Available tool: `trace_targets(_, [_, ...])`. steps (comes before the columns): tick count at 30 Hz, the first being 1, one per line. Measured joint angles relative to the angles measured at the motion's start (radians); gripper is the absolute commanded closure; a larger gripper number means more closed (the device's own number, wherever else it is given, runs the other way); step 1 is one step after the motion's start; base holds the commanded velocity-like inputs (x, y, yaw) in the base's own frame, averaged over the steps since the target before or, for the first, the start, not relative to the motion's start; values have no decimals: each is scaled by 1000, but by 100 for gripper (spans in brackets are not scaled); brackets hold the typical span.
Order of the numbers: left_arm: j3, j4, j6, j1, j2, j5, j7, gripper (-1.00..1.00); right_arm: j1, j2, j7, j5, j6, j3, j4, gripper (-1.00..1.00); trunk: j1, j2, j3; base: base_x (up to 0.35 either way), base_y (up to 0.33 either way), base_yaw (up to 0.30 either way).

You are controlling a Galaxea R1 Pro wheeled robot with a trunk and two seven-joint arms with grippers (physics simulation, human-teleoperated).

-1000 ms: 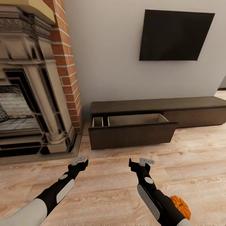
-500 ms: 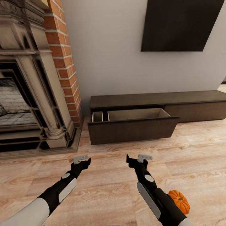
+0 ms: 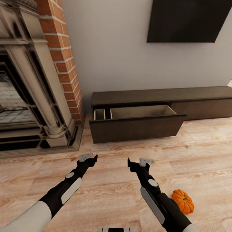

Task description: Place each of the two pumpkins and all three candles from the living room inside a cabinet in the living room (use any cabinet), then make sure every cabinet is closed, and position the cauldron so it is next to a table in the living room.

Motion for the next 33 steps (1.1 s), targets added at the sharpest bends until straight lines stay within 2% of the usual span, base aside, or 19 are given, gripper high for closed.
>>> trace_targets(9, [2, -37, 4, 0, 4, 0, 0, -100, -1, 2, 1, 0, 2, -1, 5, -100, 4, -2, -35, 0, 0, 0])
trace_targets(22, [2, -64, 5, 0, 4, 0, 0, -100, -1, -2, 2, -6, 2, -8, 5, -100, 4, -2, -35, 9, 0, 0])
trace_targets(33, [1, -74, 8, 0, 7, 0, 2, -100, -1, 1, 2, -3, 3, -12, 6, -100, 3, -2, -35, 259, 0, 0])
